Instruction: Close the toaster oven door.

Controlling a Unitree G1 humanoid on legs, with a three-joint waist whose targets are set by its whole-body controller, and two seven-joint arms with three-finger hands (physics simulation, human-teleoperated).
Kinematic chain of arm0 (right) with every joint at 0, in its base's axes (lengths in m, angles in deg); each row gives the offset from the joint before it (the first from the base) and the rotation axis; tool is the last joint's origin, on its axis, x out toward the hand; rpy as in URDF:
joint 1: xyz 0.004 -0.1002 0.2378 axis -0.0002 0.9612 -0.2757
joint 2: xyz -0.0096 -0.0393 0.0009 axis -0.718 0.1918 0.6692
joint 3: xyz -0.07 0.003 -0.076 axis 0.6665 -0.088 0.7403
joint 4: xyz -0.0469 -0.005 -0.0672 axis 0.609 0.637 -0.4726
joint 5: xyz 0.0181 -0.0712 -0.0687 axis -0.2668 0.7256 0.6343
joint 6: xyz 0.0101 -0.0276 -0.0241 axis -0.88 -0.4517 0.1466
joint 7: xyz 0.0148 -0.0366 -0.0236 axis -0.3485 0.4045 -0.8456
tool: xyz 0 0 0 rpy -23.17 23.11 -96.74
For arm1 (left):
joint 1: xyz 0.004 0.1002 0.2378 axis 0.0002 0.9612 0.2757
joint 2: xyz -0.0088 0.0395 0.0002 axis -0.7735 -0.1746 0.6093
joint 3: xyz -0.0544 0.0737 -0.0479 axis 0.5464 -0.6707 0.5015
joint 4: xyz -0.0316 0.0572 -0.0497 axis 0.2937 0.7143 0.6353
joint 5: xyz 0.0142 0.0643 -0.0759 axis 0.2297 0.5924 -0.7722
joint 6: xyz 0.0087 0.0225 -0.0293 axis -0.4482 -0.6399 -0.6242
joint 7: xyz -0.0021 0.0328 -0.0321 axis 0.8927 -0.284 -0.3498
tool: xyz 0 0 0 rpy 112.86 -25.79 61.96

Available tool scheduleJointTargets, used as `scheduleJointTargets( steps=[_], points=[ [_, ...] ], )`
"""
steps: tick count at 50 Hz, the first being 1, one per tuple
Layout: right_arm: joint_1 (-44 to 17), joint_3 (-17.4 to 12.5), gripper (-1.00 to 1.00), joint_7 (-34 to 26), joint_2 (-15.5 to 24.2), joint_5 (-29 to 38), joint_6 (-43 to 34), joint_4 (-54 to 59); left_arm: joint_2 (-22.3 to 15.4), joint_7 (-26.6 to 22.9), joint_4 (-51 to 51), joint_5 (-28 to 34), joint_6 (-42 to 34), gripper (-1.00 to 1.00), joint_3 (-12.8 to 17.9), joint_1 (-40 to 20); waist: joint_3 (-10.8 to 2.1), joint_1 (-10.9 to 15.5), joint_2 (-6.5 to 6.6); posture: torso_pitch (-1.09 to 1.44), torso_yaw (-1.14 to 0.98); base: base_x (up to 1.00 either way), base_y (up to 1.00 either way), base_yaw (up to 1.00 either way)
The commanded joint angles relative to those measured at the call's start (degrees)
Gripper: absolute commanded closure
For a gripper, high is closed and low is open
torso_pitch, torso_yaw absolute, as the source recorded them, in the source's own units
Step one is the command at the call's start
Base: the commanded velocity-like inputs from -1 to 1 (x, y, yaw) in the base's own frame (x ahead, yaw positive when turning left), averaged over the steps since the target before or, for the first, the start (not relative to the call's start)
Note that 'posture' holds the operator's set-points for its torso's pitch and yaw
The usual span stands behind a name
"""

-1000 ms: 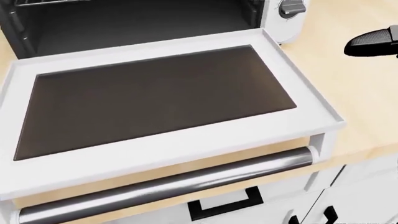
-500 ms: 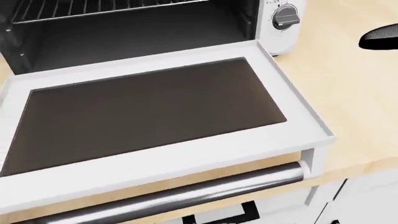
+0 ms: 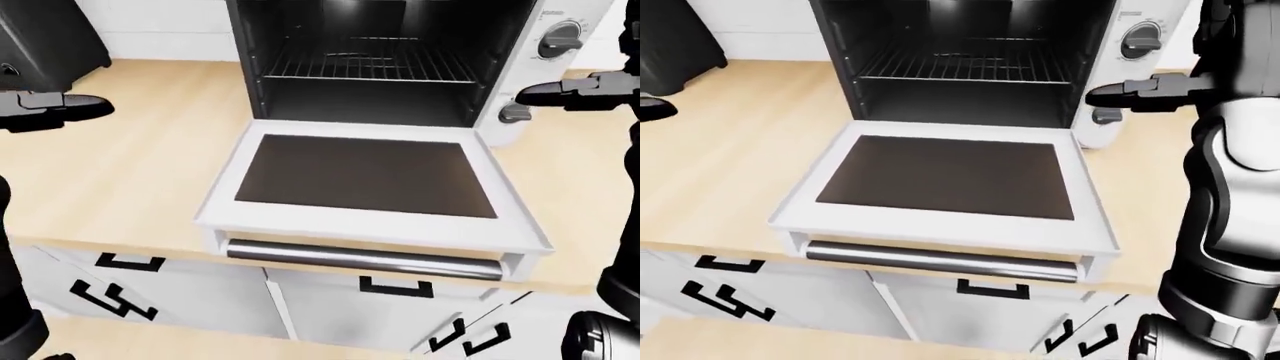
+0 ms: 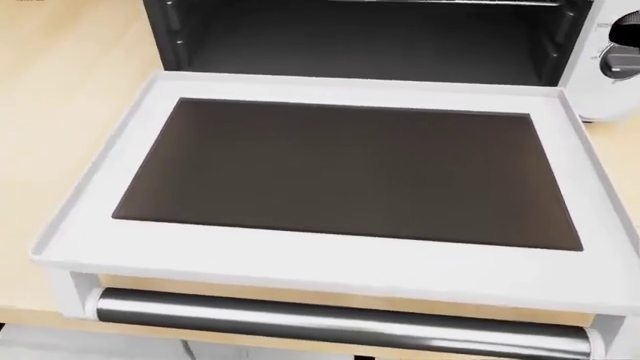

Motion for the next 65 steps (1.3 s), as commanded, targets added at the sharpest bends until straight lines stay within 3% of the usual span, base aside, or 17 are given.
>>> scheduleJointTargets(
  steps=[1,3,14,19,37,43,56,65],
  points=[
    [-1.99,-0.37,-1.00,1.06,1.32,0.29,1.43,-2.05,-1.87,0.42,-1.87,0.49,2.79,-1.00,2.32,-1.50,-1.95,0.29,0.56,0.00,0.00,0.00,0.00,0.00],
    [-2.48,-1.10,-1.00,1.87,1.16,-1.04,-0.03,-2.29,-2.03,0.62,-1.80,0.19,2.80,-1.00,2.52,-1.68,-1.23,0.48,0.20,0.00,0.00,0.00,0.00,0.00],
    [-1.43,-3.83,-1.00,4.42,5.30,-5.11,-0.41,-1.72,-2.79,1.61,-1.39,-0.98,1.78,-1.00,2.47,-2.43,-1.51,1.39,-0.26,0.00,0.00,0.00,0.00,0.00],
    [-0.43,-3.41,-1.00,2.15,7.37,-5.19,1.32,-1.59,-2.55,2.61,-1.89,-2.10,0.52,-1.00,2.62,-2.21,-1.43,1.46,-0.61,0.00,0.00,0.00,0.00,0.00],
    [2.15,-6.82,-1.00,-2.30,12.63,-3.75,0.68,0.33,-2.72,3.05,-2.37,-2.92,-0.22,-1.00,2.77,-1.99,-1.45,1.62,-0.80,0.00,0.00,0.00,0.00,0.00],
    [2.20,-5.01,-1.00,-2.39,10.89,-2.34,-1.01,-1.57,-2.78,3.15,-2.74,-3.46,-0.16,-1.00,3.34,-1.28,-1.36,1.57,-0.71,0.00,0.00,0.00,0.00,0.00],
    [2.93,-4.24,-1.00,-5.11,8.83,0.50,-3.70,-5.37,-2.65,3.22,-2.99,-3.75,0.20,-1.00,3.52,-0.52,-1.46,1.56,-0.55,0.00,0.00,0.00,0.00,0.00],
    [6.47,-8.27,-1.00,-10.11,10.24,1.54,-4.39,-9.12,-2.74,3.20,-2.81,-3.72,0.06,-1.00,3.26,-1.02,-1.37,1.63,-0.60,0.00,0.00,0.00,0.00,0.00]
  ],
)
